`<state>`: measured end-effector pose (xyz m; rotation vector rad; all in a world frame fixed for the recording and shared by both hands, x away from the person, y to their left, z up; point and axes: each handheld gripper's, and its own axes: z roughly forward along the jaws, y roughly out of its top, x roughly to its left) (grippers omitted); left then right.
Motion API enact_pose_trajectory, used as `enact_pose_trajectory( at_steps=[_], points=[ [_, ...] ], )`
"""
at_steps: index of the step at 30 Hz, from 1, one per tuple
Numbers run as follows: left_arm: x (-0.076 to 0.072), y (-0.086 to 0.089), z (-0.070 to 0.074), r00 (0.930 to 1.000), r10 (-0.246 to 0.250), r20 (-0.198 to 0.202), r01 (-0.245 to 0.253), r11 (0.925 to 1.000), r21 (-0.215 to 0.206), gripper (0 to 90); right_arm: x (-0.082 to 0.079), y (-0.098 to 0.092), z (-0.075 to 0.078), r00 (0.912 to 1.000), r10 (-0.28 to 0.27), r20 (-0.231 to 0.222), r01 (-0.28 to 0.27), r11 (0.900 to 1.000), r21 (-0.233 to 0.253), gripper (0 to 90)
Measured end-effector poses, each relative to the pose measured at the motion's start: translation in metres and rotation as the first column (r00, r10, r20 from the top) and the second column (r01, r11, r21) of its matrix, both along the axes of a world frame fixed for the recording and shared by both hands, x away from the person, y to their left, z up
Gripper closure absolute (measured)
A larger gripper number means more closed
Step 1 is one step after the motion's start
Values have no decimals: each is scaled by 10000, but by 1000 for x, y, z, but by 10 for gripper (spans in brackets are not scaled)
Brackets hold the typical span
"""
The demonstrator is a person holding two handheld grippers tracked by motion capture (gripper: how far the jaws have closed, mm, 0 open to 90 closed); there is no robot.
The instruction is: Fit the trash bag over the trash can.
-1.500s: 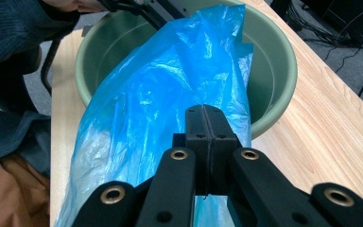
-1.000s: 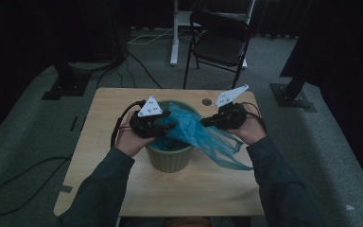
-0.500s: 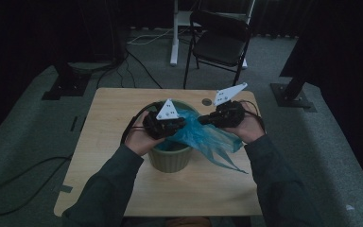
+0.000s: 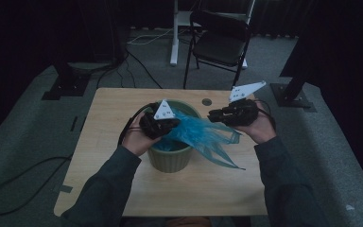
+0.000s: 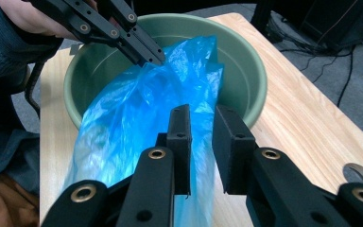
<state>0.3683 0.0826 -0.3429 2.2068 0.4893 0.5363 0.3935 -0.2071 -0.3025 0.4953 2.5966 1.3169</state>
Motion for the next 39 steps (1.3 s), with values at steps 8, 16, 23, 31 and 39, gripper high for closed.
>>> enact_pose_trajectory(
  at_steps=[8,16,23,31,39],
  points=[
    [2,10,-4,9993,350,-118,-352,9992,-165,892,-3,-20,4,9978,-648,157,646,9978,134,763],
    [4,18,-4,9980,607,-194,-614,9975,-348,891,-5,-34,-9,9955,-947,-61,947,9955,-77,783],
    [7,26,-4,9951,959,-252,-971,9939,-522,891,-9,-47,-12,9929,-1186,-121,1185,9929,-45,782],
    [9,32,-3,9930,1153,-259,-1167,9910,-649,891,-15,-48,-20,9946,-998,-282,993,9949,-187,791],
    [11,34,-1,9912,1301,-250,-1316,9886,-727,891,-20,-34,-34,9976,-515,-472,496,9979,-410,794]
  ],
)
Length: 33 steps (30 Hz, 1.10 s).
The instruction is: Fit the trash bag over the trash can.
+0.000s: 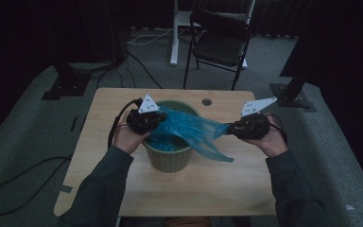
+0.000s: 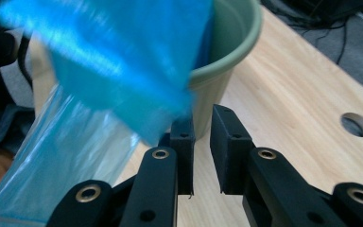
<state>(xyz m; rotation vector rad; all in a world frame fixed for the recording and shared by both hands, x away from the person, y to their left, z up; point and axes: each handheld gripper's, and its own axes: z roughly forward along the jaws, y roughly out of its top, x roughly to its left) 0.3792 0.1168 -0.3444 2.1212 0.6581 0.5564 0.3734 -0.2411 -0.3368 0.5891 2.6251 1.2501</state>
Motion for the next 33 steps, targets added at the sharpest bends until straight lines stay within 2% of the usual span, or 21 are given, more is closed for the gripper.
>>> enact_pose_trajectory(
  at_steps=[7,13,20,25,33],
  points=[
    [1,3,1,9999,171,-8,-171,9998,-110,891,-6,9,-7,9983,548,-182,-551,9984,-138,806],
    [2,3,0,9997,227,-20,-227,9996,-164,891,-8,14,-6,9952,933,-297,-934,9956,-11,811],
    [-1,-3,0,10000,60,45,-60,9999,-91,891,-7,28,-2,9916,1258,-293,-1251,9918,260,808],
    [-3,-5,0,10000,-31,47,31,10000,-65,890,-4,44,0,9903,1383,-154,-1376,9898,377,719],
    [-6,-8,-1,9999,-101,70,102,9998,-192,890,4,69,0,9884,1515,-121,-1510,9879,348,655]
  ],
)
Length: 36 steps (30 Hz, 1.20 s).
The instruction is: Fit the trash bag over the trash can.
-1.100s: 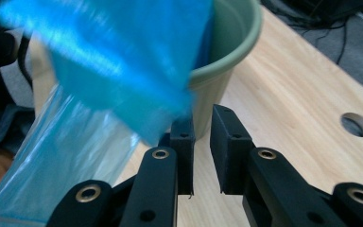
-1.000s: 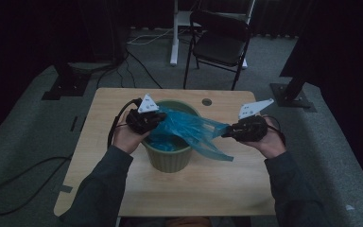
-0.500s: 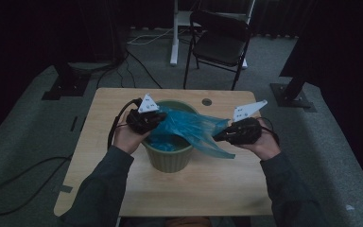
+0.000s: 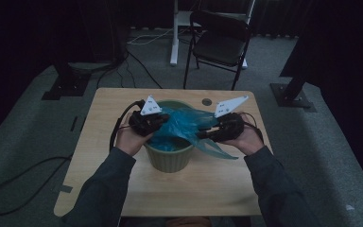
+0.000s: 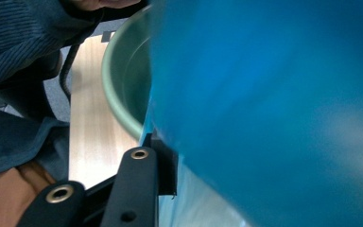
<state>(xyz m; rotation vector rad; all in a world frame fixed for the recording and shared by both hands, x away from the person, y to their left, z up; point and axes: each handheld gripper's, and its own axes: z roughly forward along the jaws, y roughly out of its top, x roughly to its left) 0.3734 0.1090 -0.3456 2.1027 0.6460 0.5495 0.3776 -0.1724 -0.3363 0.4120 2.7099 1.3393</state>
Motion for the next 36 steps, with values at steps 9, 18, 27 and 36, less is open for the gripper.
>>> enact_pose_trajectory(
  at_steps=[9,18,27,36],
  points=[
    [0,2,0,10000,74,-2,-74,9999,-129,890,7,19,-9,10000,-2,-64,-2,9983,-588,683],
    [-1,8,-3,9999,171,6,-170,9996,-244,892,13,13,-6,9978,-637,170,649,9941,-873,899],
    [-3,19,-6,9993,379,-53,-381,9985,-381,893,17,1,-1,9904,-1350,287,1371,9858,-967,900],
    [-2,39,-8,9964,818,-239,-833,9939,-723,894,26,-20,1,9701,-2425,-38,2414,9670,-809,900]
  ],
)
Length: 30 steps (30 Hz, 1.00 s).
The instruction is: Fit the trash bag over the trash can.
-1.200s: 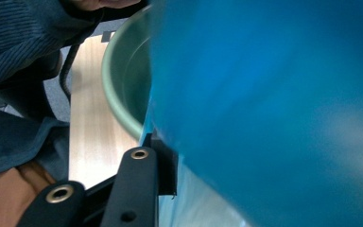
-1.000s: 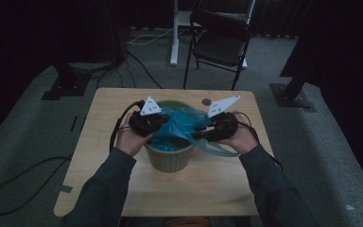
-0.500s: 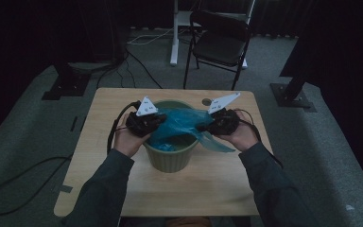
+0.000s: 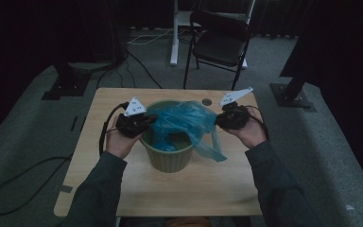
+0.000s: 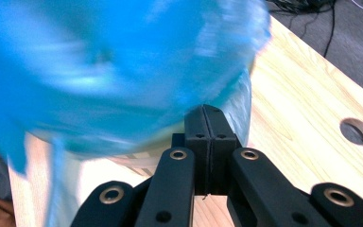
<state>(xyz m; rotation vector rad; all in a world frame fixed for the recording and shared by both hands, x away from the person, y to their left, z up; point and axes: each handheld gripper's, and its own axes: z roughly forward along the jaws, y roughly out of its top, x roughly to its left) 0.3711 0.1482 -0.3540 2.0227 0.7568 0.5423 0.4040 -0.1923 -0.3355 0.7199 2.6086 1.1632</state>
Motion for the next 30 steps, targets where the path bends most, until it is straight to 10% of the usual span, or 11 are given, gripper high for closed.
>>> enact_pose_trajectory(
  at_steps=[20,30],
  points=[
    [12,52,-12,9899,1211,-739,-1276,9876,-913,894,16,-26,-7,9904,-1285,-502,1282,9917,-93,900],
    [16,52,-12,9884,1280,-820,-1353,9866,-911,894,15,-27,-3,9947,-885,-523,892,9960,106,831]
  ],
)
